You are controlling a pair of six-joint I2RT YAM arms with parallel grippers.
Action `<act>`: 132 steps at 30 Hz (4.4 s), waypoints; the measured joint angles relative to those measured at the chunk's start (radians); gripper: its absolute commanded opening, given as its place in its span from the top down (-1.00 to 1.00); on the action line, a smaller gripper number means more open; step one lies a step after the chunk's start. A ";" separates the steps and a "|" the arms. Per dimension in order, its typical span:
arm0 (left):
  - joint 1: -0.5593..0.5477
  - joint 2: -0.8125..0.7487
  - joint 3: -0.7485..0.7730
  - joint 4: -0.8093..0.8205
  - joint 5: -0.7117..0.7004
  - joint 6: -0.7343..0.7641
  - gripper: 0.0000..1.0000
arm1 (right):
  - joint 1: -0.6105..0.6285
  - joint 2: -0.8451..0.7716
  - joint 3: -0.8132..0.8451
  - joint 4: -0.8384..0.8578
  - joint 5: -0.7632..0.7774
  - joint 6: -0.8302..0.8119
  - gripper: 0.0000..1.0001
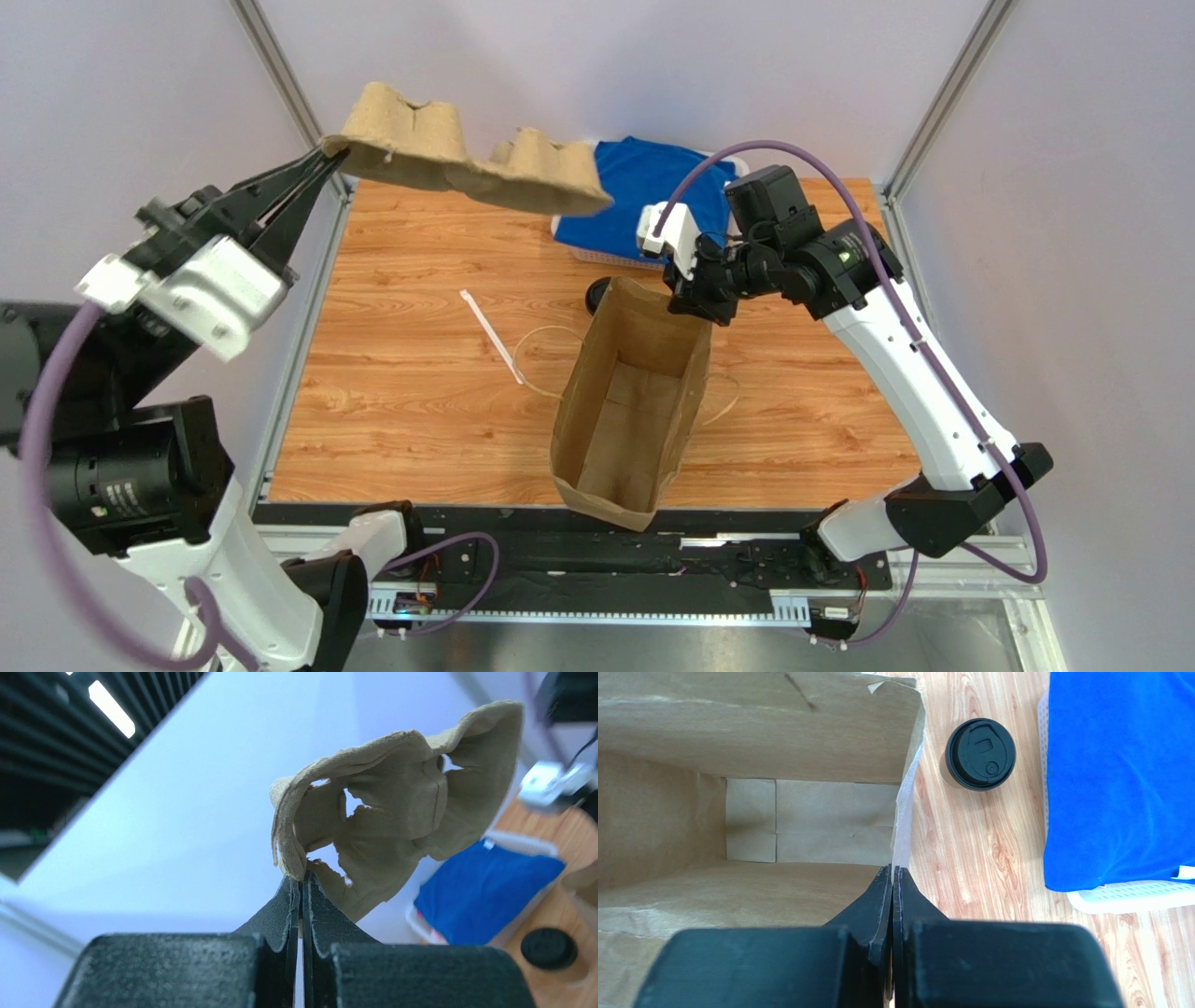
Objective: Pack the takeout coffee
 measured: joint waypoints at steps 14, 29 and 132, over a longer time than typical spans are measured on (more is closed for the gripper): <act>-0.181 0.210 0.237 -0.103 0.158 -0.299 1.00 | 0.000 0.000 0.028 0.012 0.004 0.013 1.00; -0.961 0.243 0.077 -0.602 -0.552 0.371 1.00 | -0.002 0.000 -0.034 0.025 0.012 0.067 1.00; -1.331 0.495 -0.101 -0.690 -0.763 0.377 -0.57 | -0.061 -0.098 -0.185 0.139 -0.075 0.162 1.00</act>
